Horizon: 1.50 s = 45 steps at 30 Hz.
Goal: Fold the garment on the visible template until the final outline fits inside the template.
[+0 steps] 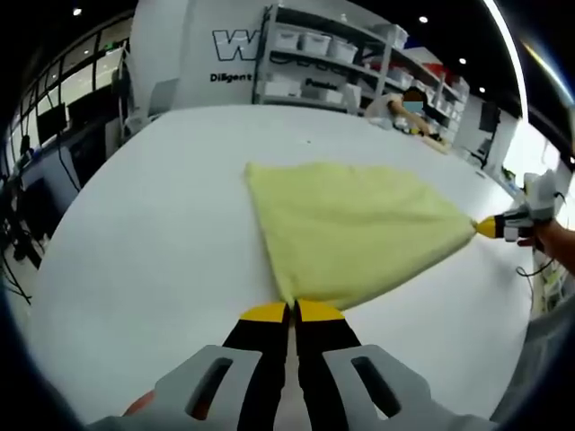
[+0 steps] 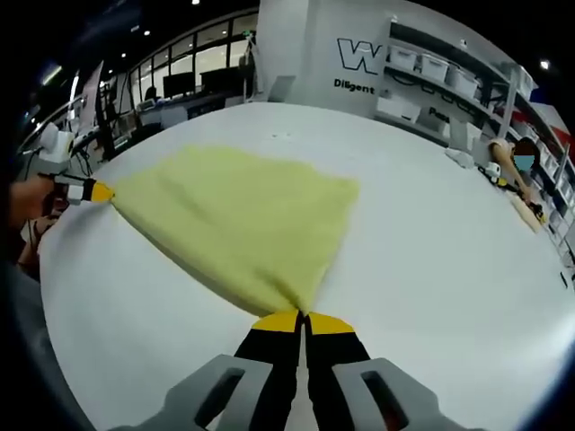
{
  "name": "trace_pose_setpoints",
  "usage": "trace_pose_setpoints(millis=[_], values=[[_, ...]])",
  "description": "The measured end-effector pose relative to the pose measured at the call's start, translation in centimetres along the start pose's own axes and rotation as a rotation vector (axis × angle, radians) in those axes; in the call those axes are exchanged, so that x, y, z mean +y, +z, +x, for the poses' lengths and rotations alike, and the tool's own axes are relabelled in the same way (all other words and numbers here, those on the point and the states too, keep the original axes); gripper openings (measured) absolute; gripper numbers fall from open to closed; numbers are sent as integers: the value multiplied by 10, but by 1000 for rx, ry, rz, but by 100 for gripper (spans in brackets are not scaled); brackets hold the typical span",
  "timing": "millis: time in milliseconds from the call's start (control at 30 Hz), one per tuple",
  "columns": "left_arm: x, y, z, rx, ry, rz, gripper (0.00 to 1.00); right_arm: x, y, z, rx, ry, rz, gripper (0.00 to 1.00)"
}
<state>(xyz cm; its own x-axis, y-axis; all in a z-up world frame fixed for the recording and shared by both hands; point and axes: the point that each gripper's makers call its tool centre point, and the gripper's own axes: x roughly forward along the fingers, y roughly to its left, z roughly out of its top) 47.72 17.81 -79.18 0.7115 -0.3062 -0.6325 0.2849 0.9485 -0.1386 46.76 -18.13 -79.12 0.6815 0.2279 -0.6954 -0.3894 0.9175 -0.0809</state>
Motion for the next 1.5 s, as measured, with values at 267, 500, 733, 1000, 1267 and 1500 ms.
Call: trace_pose_setpoints(millis=[267,500,733,1000,1267,1500], values=[[-10,-12,-12,20,-40,23,0,3,-15,-12,71,13,10,0],[-16,-25,-28,41,-55,68,0,18,-33,-31,136,44,16,0],[-21,-39,-44,52,-61,108,0,31,-44,-46,173,63,-14,0],[-23,-51,-57,70,-66,114,0,38,-54,-54,224,76,-38,0],[-22,-58,-58,84,-65,102,0,44,-64,-52,255,89,-45,0],[-23,-60,-56,84,-66,111,0,44,-66,-50,261,88,-47,0]])
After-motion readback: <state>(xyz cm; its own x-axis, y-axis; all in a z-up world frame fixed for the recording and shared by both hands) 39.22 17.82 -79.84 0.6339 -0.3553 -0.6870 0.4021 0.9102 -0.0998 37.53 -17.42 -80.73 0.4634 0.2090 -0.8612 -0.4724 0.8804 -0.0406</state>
